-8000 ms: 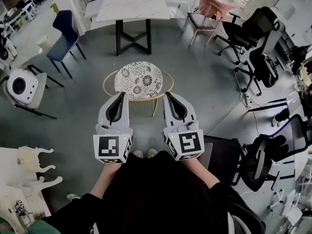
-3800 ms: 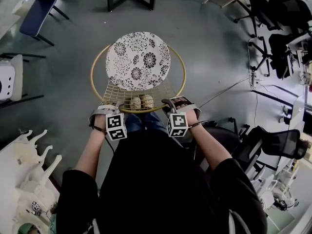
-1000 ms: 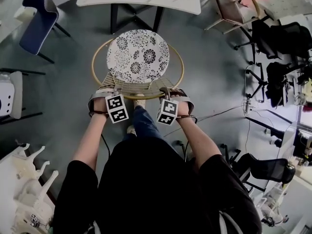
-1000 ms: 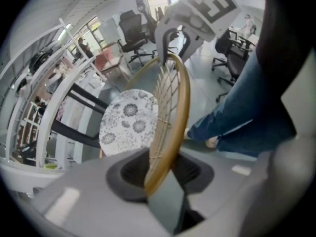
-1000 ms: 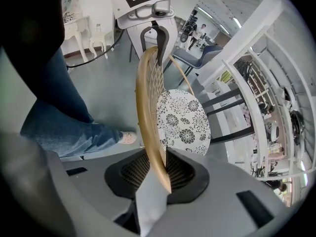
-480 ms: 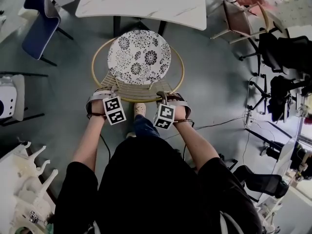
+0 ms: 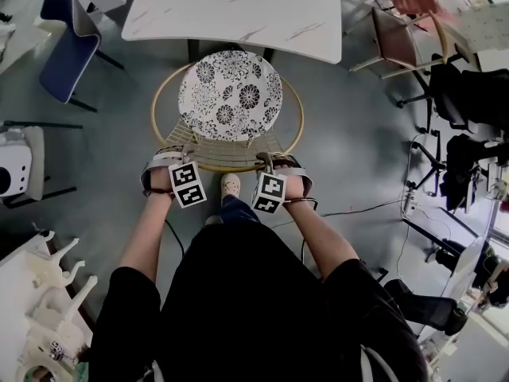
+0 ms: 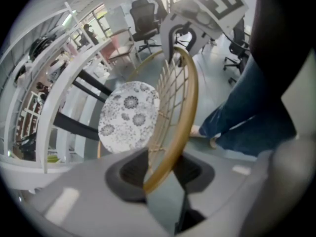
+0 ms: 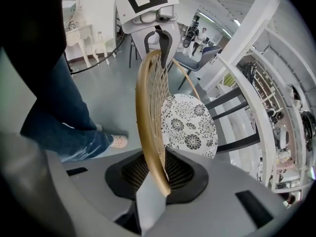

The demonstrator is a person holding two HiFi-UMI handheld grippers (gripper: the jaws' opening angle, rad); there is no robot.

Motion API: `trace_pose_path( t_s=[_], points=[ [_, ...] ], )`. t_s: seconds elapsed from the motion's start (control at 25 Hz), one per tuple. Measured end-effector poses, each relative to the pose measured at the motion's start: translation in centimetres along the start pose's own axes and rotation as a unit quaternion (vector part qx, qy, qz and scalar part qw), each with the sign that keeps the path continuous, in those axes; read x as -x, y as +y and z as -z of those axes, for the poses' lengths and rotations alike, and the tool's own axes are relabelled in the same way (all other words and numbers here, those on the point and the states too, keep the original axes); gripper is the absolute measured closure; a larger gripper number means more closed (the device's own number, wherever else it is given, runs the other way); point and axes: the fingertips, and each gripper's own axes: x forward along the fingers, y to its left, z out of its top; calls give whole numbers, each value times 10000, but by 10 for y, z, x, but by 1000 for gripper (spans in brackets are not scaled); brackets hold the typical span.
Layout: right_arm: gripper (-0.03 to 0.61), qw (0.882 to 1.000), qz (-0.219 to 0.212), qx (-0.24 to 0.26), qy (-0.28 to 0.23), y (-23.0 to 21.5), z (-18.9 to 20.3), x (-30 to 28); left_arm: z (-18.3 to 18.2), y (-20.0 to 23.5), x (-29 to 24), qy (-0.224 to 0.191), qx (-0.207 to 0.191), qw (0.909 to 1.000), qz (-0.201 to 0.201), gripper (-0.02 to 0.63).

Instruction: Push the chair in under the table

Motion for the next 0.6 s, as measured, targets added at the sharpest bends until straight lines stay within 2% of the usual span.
trace_pose_path(
  t_s=[0.6],
  points=[
    [491, 9998, -106, 41, 133, -4, -2, -6, 2, 5, -3, -62, -66, 9999, 145, 457]
  ],
)
